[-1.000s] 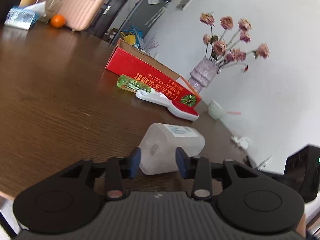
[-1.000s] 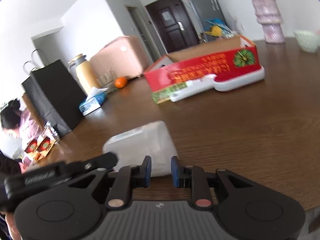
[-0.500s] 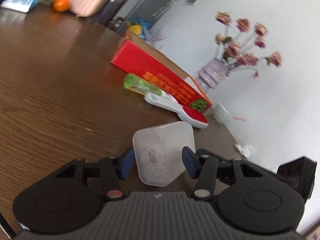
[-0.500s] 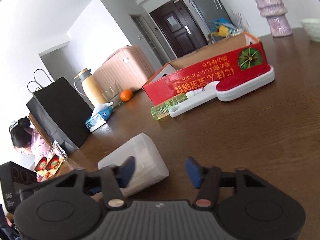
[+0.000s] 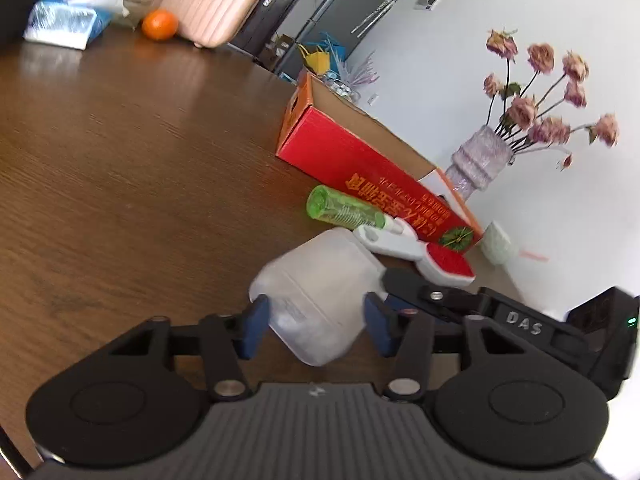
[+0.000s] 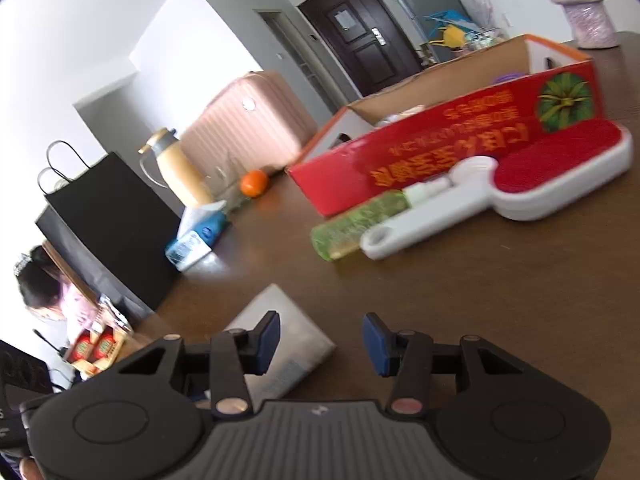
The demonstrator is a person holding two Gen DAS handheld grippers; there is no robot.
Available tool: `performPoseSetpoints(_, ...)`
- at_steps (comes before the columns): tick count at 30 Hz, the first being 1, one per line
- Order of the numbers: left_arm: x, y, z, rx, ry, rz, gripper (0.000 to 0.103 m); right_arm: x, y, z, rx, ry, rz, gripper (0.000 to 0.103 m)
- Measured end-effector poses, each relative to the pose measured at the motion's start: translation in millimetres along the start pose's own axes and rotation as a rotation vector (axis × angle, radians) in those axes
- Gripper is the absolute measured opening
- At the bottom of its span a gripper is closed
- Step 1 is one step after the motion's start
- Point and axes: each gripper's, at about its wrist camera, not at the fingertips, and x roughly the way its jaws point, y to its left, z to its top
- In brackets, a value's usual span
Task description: Organize rigid objects
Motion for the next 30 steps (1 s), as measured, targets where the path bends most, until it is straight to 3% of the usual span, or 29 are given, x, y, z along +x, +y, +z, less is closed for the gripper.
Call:
performPoseSetpoints(3, 15, 2, 14, 0.005, 0.045, -0.038, 0.038, 9, 5, 4, 0.01, 0.023, 0.028, 0.038)
performPoseSetpoints(7, 34, -5, 28, 0.055, 0.091, -0.086, 0.038, -2, 21, 0, -0.074, 0.019, -0.058, 0.038)
performPoseSetpoints(11, 50, -20, 30, 0.128, 0.129, -0.136, 0.038, -21, 16, -5, -0.048, -0.019, -0.127, 0.038)
performPoseSetpoints(13, 54, -23, 29, 0.144, 0.104, -0.115, 0.049, -27, 7, -1, 0.012, -0.048, -0.137, 0.038)
performPoseSetpoints(14, 57, -23, 29, 0.145, 0.097, -0.111, 0.049, -28, 2, 1, 0.031, -0.06, -0.143, 0.041)
performPoseSetpoints(15, 59, -23, 30, 0.137, 0.1, -0.117, 0.049, -27, -1, 3, 0.044, -0.07, -0.159, 0.052)
performPoseSetpoints(17, 64, -22, 33, 0.127, 0.109, -0.135, 0.049, -22, -8, 6, 0.067, -0.098, -0.181, 0.055)
performPoseSetpoints(19, 67, -18, 34, 0.095, 0.111, -0.155, 0.045, -13, -15, 9, 0.107, -0.095, -0.161, 0.051)
performPoseSetpoints(20, 65, -16, 33, 0.07, 0.101, -0.152, 0.043, -7, -17, 10, 0.129, -0.081, -0.134, 0.041)
performPoseSetpoints(21, 62, -16, 31, 0.068, 0.091, -0.146, 0.041, -4, -18, 10, 0.139, -0.073, -0.1, 0.04)
performPoseSetpoints(25, 36, -33, 12, 0.136, 0.029, -0.13, 0.04, -16, 7, 3, -0.013, -0.076, -0.145, 0.034)
performPoseSetpoints(30, 7, -59, 3, 0.157, 0.0, -0.193, 0.039, -63, 22, -11, -0.039, -0.149, -0.137, 0.033)
